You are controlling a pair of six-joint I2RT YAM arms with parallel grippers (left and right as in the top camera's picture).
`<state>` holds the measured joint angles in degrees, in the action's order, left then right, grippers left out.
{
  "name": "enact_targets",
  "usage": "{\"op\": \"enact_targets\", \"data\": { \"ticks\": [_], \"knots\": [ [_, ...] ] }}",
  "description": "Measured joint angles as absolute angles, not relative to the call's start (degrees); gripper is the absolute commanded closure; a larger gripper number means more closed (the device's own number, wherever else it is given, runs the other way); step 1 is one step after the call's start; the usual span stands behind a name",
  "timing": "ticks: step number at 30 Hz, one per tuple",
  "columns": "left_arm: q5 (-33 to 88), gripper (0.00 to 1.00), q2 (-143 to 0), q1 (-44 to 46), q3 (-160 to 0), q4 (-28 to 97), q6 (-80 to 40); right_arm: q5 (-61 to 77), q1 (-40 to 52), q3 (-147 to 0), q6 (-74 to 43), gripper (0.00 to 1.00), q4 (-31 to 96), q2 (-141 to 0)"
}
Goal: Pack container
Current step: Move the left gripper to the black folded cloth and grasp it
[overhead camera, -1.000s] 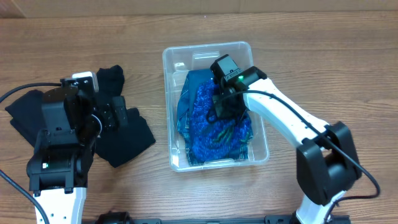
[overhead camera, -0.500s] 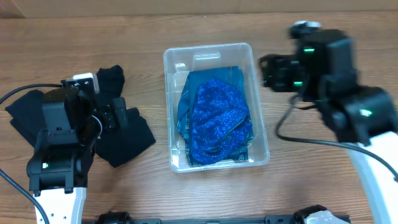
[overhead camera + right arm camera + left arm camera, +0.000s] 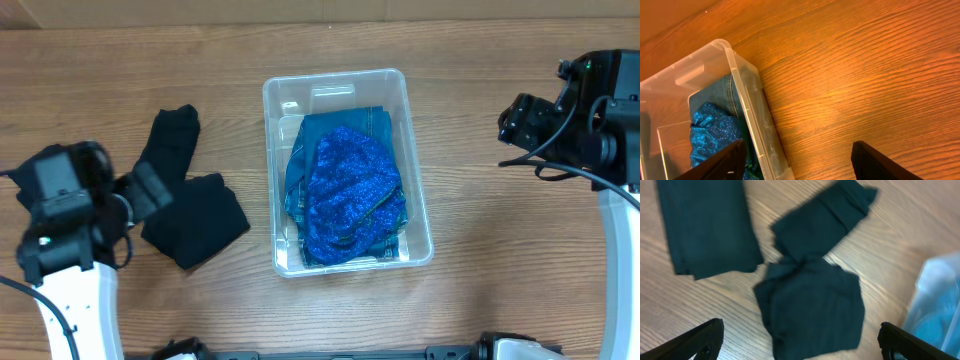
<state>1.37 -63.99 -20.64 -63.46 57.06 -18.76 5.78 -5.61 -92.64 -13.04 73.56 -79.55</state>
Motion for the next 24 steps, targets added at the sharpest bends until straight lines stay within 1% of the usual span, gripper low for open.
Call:
{"op": "enact_targets", "data": {
  "ticks": [5,9,17,24],
  "knots": [
    [7.8,0.0,-64.8,-32.8,-63.5,52.4,-18.8,6.1,-5.6,-92.6,-12.4,0.29,73.7,-81.0],
    [10.3,0.0,-66.8,-41.0,-63.5,49.3,-18.7,6.2,-5.6,-92.6,-12.2,0.29,73.8,-81.9],
    [11.9,0.0,-80.2,-50.4,-63.5,44.3,-17.8,6.2,-5.6,-92.6,-11.9,0.29,74.2,-81.9],
    [12.5,0.0,-91.0,-54.7,-63.5,40.3,-14.4,6.2,-5.6,-92.6,-11.9,0.29,74.2,-81.9]
  ]
}}
